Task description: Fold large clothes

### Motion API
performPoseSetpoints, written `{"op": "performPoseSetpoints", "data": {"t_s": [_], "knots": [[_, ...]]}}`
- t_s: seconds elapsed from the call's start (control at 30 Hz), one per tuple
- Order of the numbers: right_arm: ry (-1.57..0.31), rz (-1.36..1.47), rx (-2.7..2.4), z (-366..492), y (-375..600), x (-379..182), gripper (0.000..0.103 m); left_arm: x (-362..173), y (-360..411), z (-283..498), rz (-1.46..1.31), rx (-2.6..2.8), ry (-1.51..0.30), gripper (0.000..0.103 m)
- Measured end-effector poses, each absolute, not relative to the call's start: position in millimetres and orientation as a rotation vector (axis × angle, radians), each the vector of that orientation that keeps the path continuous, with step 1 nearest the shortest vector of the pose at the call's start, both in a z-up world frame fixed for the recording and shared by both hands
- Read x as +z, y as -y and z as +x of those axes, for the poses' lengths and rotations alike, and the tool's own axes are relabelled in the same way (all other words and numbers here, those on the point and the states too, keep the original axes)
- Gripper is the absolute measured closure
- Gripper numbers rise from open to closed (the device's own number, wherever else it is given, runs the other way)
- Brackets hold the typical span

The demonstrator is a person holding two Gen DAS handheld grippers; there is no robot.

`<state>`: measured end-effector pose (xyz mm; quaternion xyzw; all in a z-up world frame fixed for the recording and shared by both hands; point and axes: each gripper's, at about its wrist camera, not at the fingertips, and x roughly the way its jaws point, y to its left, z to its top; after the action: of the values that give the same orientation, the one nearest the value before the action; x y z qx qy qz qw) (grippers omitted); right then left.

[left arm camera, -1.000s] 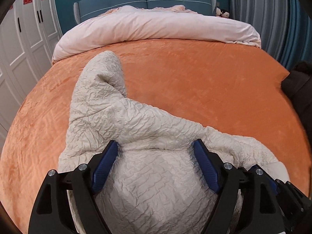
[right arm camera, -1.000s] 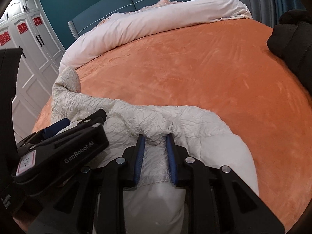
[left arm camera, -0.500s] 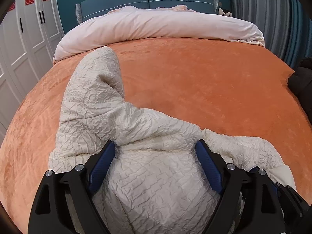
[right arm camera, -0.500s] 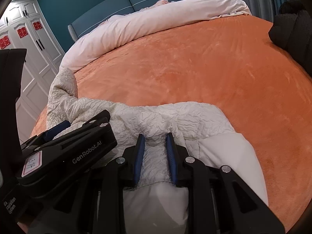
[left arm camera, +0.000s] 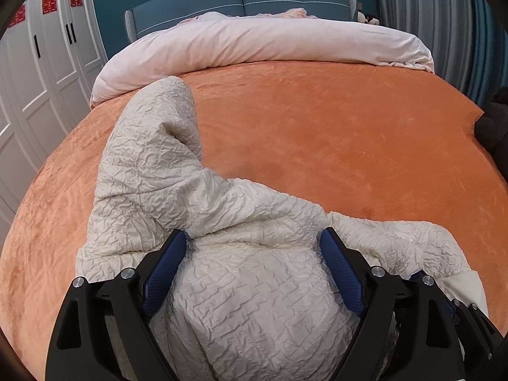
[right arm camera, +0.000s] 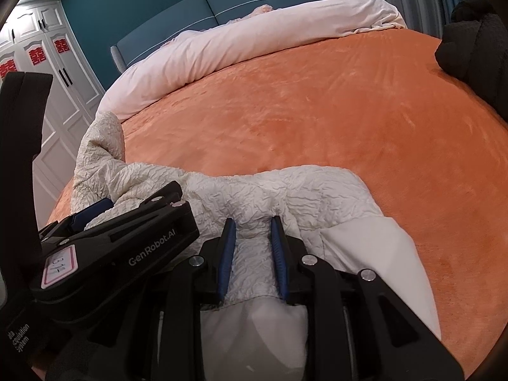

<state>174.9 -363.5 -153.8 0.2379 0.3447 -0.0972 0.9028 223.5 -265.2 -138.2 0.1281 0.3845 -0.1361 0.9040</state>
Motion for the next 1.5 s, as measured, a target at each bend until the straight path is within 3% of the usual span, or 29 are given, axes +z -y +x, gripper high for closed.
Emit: {"op": "performPoseSetpoints", "data": {"t_s": [0.23,0.37,0.47,0.6,0.8,0.9,1.0,1.13,1.27,1.4,1.5], "knots": [[-0.792,0.602,-0.128,163.1,384.6,-121.5,0.079,-82.7,238.2,209.0,0.224,-0.373,-0.865,0.019],[-0.828,0.519,-0.128,107.7,385.6,-65.9,0.069,-39.2,176.5,157.0,0.231,-0.451,-0.881,0.019],[-0.905,0.468,-0.113,62.0,367.9,-58.6,0.068,-53.2,143.4,120.1,0.278,-0.453,-0.969,0.019],[-1.097,0.412,-0.096,40.0,331.8,-116.2,0.071,-92.5,117.4,89.9,0.247,-0.424,-1.065,0.021],[-1.091,0.511,-0.096,11.4,337.0,-106.2,0.075,-88.5,113.6,79.9,0.290,-0.411,-1.063,0.020],[-1.152,0.462,-0.078,6.9,325.7,-141.4,0.076,-100.6,115.3,78.0,0.270,-0.414,-1.088,0.017],[-1.185,0.458,-0.076,8.9,327.8,-126.7,0.074,-98.6,111.0,75.1,0.265,-0.389,-1.078,0.017],[-1.015,0.604,-0.055,-2.9,364.3,-76.6,0.073,-79.4,101.2,71.7,0.218,-0.390,-1.079,0.019],[-0.945,0.696,-0.132,9.6,417.0,-66.4,0.068,-56.7,84.4,83.5,0.092,-0.381,-1.087,0.020],[-1.011,0.733,-0.095,42.1,434.6,-93.3,0.052,-47.1,76.7,106.2,-0.008,-0.365,-1.113,0.019],[-1.068,0.776,-0.036,65.6,432.9,-112.7,0.045,-56.8,73.6,127.6,-0.071,-0.358,-1.168,0.019]]}}
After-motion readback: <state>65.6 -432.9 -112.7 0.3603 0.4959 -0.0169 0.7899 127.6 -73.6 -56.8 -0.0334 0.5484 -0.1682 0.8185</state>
